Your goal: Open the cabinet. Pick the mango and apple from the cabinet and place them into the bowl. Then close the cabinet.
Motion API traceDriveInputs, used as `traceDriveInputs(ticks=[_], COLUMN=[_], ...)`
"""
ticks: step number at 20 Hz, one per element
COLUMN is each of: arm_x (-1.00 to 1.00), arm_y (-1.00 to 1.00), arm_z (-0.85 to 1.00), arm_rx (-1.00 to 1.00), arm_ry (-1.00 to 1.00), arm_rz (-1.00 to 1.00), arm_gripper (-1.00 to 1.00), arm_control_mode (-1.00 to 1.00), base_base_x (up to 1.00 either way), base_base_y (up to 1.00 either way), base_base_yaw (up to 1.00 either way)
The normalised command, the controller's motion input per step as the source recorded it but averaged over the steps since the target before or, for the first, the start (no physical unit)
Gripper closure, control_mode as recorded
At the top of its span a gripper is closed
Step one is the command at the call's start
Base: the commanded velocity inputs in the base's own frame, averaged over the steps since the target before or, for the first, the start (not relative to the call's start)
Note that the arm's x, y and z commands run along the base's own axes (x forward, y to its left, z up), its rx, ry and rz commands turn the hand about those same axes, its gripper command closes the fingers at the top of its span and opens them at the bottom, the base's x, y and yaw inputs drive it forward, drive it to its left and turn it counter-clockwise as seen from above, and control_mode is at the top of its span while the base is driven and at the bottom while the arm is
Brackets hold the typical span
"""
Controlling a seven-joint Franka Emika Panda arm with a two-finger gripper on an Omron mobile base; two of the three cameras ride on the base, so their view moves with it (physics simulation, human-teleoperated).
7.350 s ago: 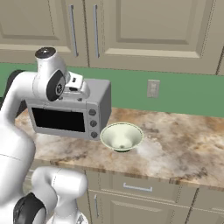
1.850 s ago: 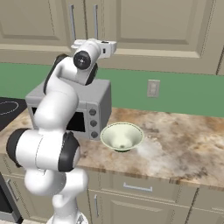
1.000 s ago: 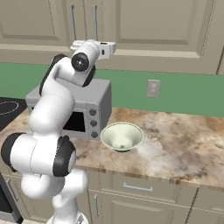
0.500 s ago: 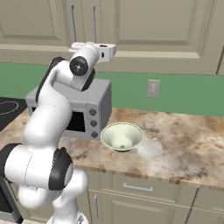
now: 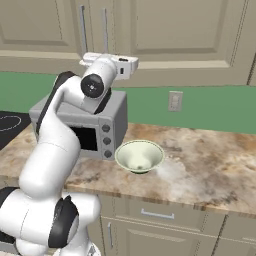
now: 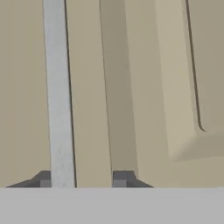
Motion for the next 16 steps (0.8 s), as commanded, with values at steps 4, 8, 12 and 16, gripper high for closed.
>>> traceDriveInputs(ticks=[4, 8, 12, 16], arm_x=[-0.74, -0.7, -0.68, -0.65], arm_y=[-0.87, -0.89, -0.94, -1.0], arm_z=[0.14, 0.09, 0.03, 0.0], arm_rx=[0.09, 0.09, 0.1, 0.11], arm_ry=[0.0, 0.0, 0.0, 0.0], arm_rz=[0.0, 0.0, 0.0, 0.0], arm_gripper=[1.0, 1.0, 1.0, 1.0], arm_control_mode=[-1.0, -1.0, -1.0, -1.0], base_base_x=[0.0, 0.0, 0.0, 0.0], base_base_y=[0.0, 0.0, 0.0, 0.0], base_base_yaw=[0.0, 0.0, 0.0, 0.0])
